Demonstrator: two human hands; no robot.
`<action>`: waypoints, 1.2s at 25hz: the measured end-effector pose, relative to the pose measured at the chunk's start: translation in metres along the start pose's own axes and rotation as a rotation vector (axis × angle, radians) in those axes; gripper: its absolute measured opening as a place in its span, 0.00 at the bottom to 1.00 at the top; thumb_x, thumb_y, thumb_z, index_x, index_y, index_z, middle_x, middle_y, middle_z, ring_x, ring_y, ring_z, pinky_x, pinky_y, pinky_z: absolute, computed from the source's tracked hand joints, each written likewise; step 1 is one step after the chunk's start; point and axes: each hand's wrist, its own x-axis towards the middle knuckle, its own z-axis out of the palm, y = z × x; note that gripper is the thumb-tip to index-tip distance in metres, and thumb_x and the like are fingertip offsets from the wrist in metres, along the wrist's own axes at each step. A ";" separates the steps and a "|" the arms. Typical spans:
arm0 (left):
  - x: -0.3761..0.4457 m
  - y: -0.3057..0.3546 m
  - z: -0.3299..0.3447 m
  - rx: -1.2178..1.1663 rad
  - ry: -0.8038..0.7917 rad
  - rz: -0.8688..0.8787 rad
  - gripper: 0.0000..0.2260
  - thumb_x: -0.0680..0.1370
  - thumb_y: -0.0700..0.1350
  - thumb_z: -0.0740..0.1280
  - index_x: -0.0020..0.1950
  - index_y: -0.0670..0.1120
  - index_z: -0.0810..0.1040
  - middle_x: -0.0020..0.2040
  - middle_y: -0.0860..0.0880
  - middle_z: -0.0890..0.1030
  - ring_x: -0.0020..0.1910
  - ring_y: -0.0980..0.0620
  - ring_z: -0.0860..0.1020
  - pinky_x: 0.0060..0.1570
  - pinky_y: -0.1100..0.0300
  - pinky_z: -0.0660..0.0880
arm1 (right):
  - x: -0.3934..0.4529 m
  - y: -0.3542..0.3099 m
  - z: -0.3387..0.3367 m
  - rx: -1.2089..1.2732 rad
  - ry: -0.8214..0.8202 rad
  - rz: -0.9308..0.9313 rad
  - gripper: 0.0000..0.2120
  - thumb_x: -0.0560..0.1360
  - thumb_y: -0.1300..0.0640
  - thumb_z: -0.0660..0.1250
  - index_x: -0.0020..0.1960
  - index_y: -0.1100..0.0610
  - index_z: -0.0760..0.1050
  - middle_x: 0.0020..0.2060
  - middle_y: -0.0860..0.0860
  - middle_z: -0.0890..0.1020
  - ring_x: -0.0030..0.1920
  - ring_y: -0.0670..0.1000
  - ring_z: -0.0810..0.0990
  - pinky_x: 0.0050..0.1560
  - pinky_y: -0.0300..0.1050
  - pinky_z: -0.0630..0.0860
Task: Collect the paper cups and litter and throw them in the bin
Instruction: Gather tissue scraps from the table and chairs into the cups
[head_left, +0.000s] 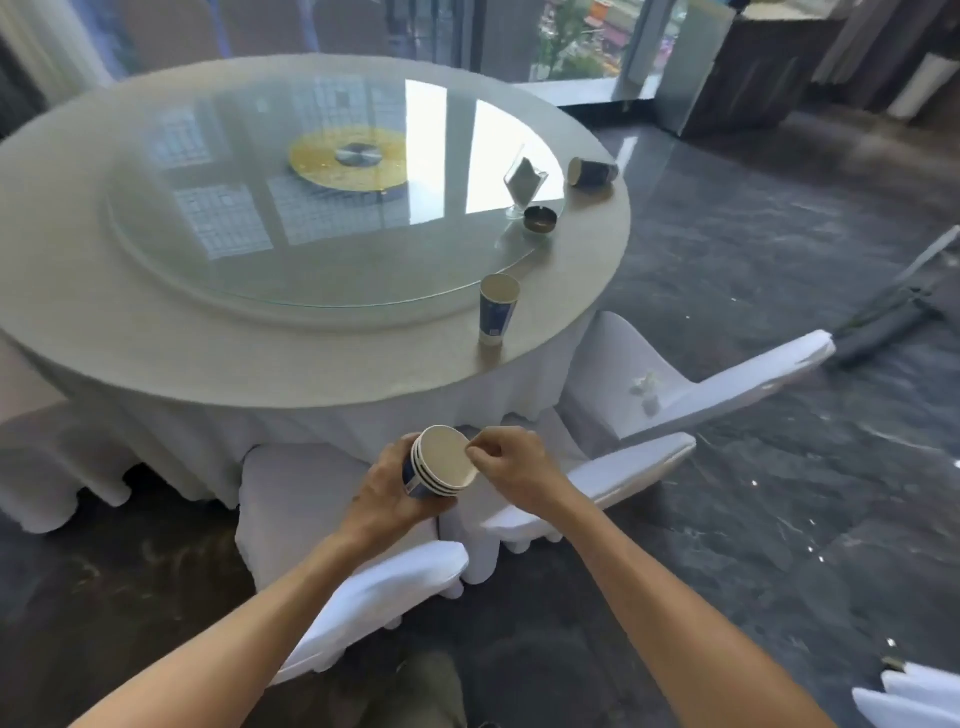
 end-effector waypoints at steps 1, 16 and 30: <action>0.006 0.000 0.004 0.012 0.037 -0.021 0.37 0.63 0.57 0.83 0.69 0.61 0.73 0.62 0.54 0.81 0.59 0.52 0.82 0.58 0.46 0.81 | 0.015 0.008 -0.007 -0.004 0.001 0.008 0.12 0.78 0.56 0.66 0.47 0.64 0.83 0.42 0.58 0.85 0.46 0.59 0.83 0.41 0.49 0.76; 0.148 -0.065 0.111 0.012 0.066 -0.388 0.39 0.62 0.58 0.80 0.73 0.57 0.73 0.66 0.52 0.80 0.64 0.51 0.79 0.64 0.50 0.78 | 0.196 0.186 -0.023 -0.405 -0.411 0.214 0.33 0.77 0.49 0.69 0.79 0.51 0.63 0.75 0.55 0.66 0.71 0.58 0.69 0.64 0.53 0.76; 0.208 -0.192 0.204 0.053 0.077 -0.510 0.40 0.64 0.57 0.83 0.73 0.57 0.70 0.67 0.53 0.79 0.65 0.52 0.80 0.63 0.47 0.79 | 0.312 0.362 0.135 -0.746 -0.861 -0.026 0.36 0.76 0.60 0.68 0.81 0.51 0.58 0.80 0.55 0.58 0.77 0.61 0.58 0.70 0.59 0.70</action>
